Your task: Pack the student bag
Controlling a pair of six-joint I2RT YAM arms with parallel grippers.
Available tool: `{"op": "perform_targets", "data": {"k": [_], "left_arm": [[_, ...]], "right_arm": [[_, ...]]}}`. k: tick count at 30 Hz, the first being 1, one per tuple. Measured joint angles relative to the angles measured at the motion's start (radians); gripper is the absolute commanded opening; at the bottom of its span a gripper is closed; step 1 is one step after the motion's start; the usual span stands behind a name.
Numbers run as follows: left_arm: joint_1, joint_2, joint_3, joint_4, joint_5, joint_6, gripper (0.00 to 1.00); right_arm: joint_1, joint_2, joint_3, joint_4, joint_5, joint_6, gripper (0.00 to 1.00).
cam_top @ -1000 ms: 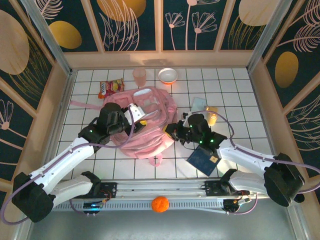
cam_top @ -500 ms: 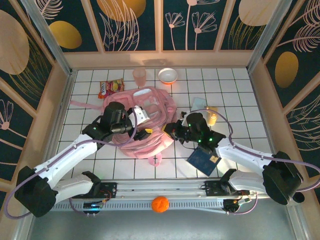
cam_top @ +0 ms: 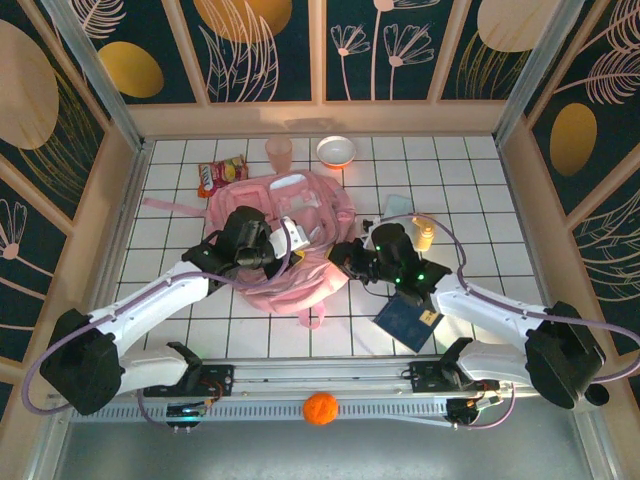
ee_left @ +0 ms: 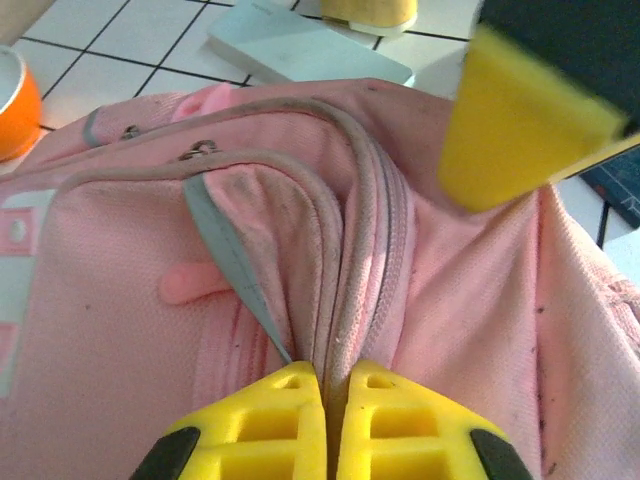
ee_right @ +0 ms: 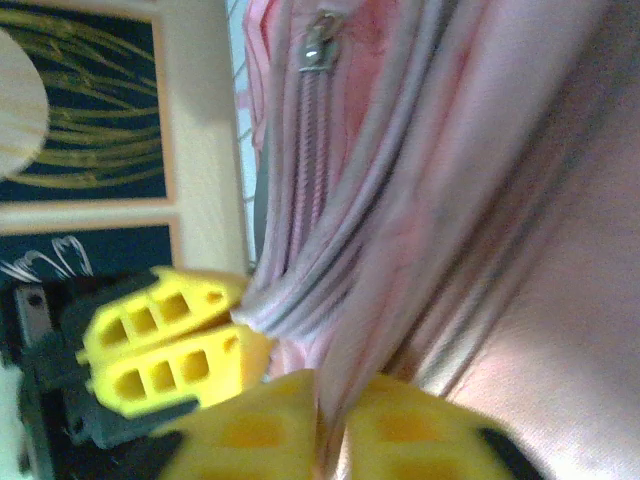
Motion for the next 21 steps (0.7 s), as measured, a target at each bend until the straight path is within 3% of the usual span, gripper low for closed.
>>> {"op": "perform_targets", "data": {"k": [3,10,21], "left_arm": [[0.042,-0.018,0.000,-0.038,-0.004,0.044,0.00],[0.140,-0.044,0.040,-0.137,0.069,0.130,0.00],[0.196,-0.193,0.053,-0.206,0.132,0.209,0.00]], "right_arm": [[-0.002,-0.054,0.046,-0.077,0.016,-0.083,0.50],[-0.097,-0.168,0.111,-0.199,0.026,-0.426,0.53],[-0.351,0.071,0.193,-0.345,-0.135,-1.237,0.56]]}}
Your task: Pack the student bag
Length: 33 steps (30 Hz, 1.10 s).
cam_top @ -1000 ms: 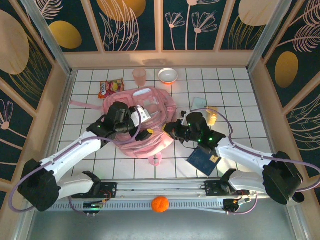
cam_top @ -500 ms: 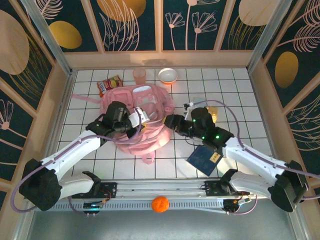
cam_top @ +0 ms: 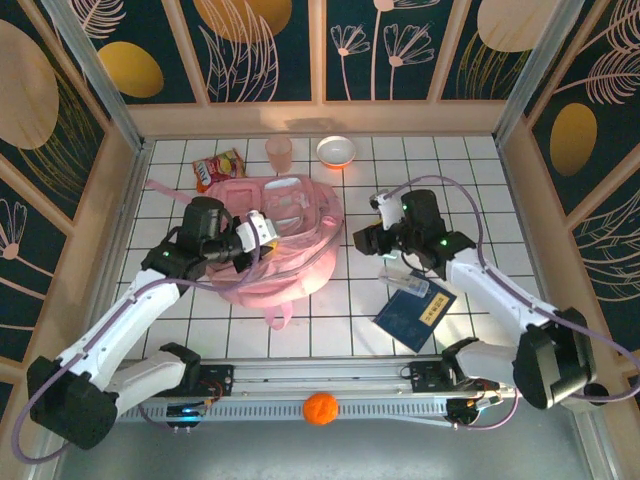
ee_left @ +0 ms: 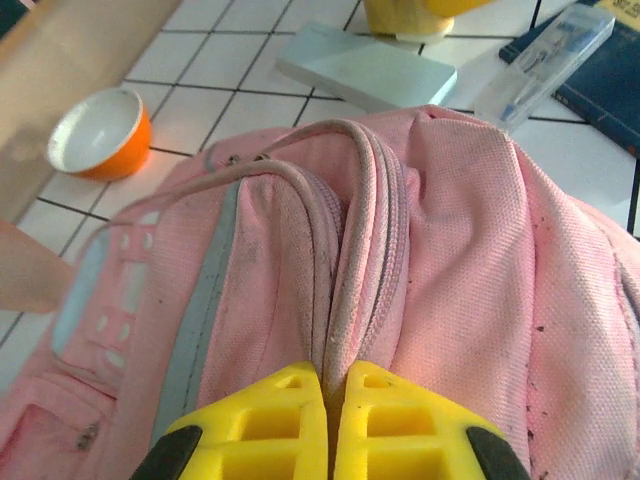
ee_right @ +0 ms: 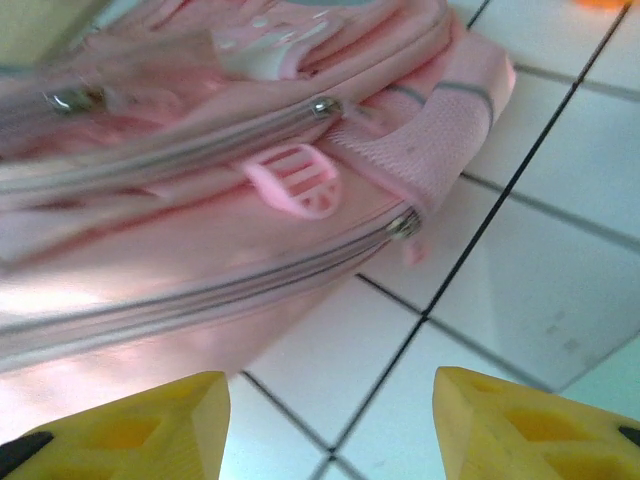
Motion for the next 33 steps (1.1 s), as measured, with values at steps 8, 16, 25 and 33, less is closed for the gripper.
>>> {"op": "perform_targets", "data": {"k": [8,16,25,33], "left_arm": [[0.065,-0.047,0.011,-0.002,0.052,0.005,0.00],[0.106,-0.043,0.087,-0.001,0.072,0.003,0.00],[0.106,-0.039,0.116,0.007,0.092,0.003,0.00],[0.106,-0.035,0.118,0.009,0.099,0.002,0.00]], "right_arm": [[-0.152,0.206,0.040,0.010,-0.190,-0.462,0.56],[-0.165,0.345,0.098,0.031,-0.338,-0.627,0.55],[-0.163,0.473,0.188,0.059,-0.446,-0.656,0.54],[-0.130,0.557,0.289,0.010,-0.493,-0.722,0.52]]}}
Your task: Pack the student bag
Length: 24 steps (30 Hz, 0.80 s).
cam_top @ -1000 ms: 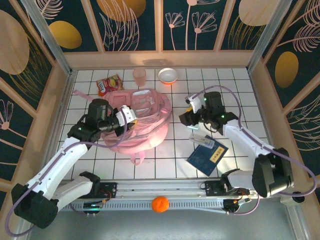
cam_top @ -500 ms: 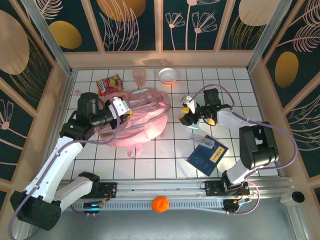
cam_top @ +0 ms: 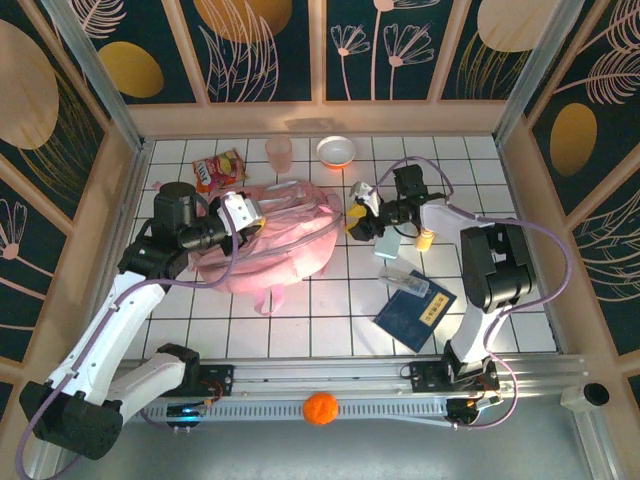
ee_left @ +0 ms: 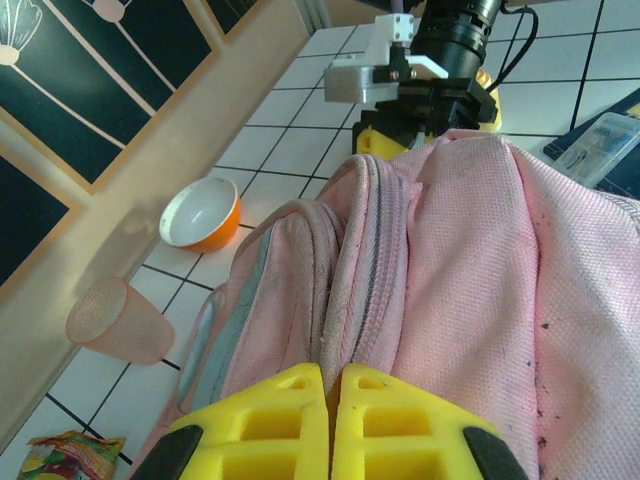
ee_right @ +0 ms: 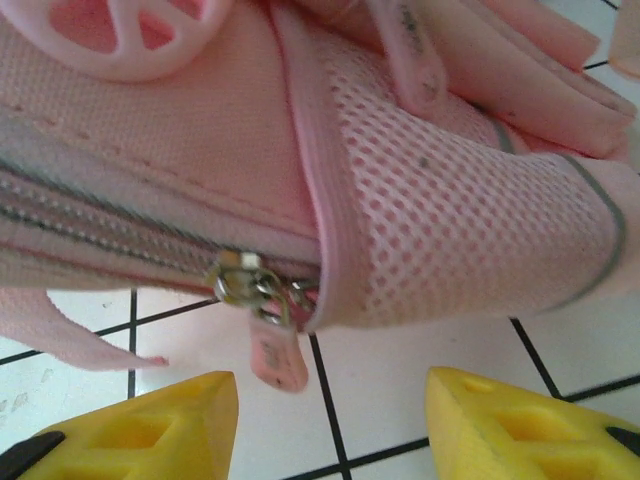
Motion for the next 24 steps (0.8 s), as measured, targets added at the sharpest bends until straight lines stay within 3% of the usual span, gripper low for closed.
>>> {"op": "perform_targets", "data": {"k": [7,17,19,21,24], "left_arm": [[0.000,0.000,0.000,0.006,0.005,-0.003,0.00],[0.000,0.000,0.000,0.018,0.011,-0.015,0.00],[0.000,0.000,0.000,0.020,0.012,-0.016,0.00],[0.000,0.000,-0.001,0.020,0.013,-0.018,0.00],[0.000,0.000,-0.001,0.023,0.017,-0.023,0.00]], "right_arm": [[0.016,0.005,0.006,-0.078,-0.058,-0.046,0.50],[-0.002,0.024,0.023,-0.070,-0.148,0.018,0.26],[-0.008,0.024,0.023,-0.057,-0.158,0.042,0.29],[-0.015,0.024,0.023,-0.038,-0.171,0.074,0.39],[-0.021,0.024,0.021,0.000,-0.186,0.120,0.40]]}}
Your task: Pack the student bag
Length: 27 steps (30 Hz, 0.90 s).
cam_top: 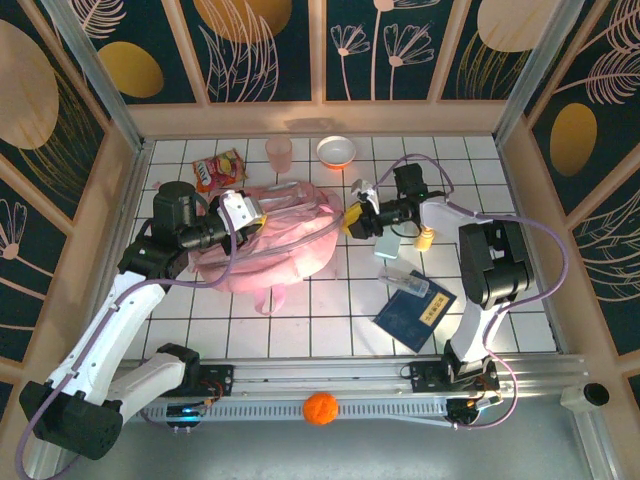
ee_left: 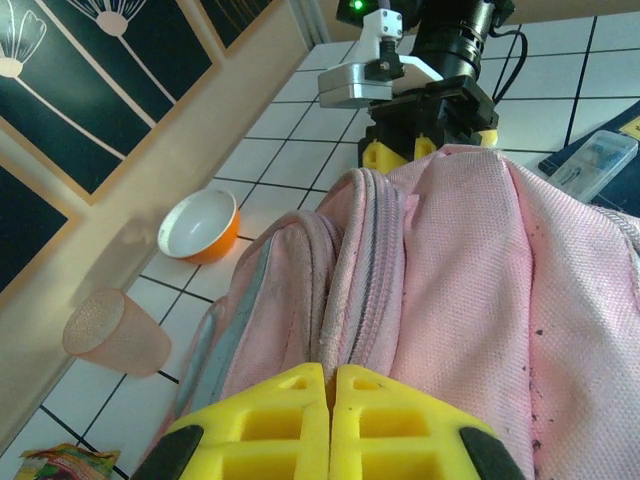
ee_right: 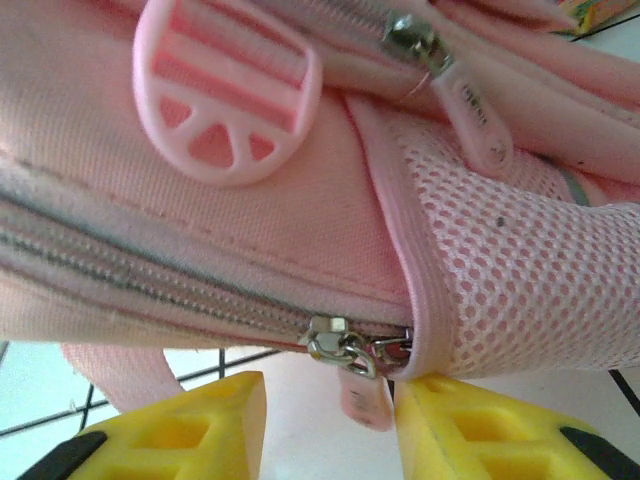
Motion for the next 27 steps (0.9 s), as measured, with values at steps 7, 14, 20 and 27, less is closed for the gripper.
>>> {"op": "perform_targets", "data": {"k": [7,14,20,27], "left_arm": [[0.000,0.000,0.000,0.019,0.002,-0.015,0.00],[0.000,0.000,0.000,0.045,-0.002,-0.026,0.00],[-0.002,0.000,-0.035,0.071,-0.053,-0.031,0.00],[-0.002,0.001,-0.068,0.124,-0.134,-0.038,0.00]], "right_arm": [[-0.001,0.015,0.000,0.056,-0.006,0.064,0.34],[-0.002,0.021,-0.007,0.087,0.000,0.113,0.04],[-0.002,-0.003,-0.055,0.118,0.002,0.153,0.00],[0.000,-0.090,-0.104,0.124,0.005,0.204,0.00]]}}
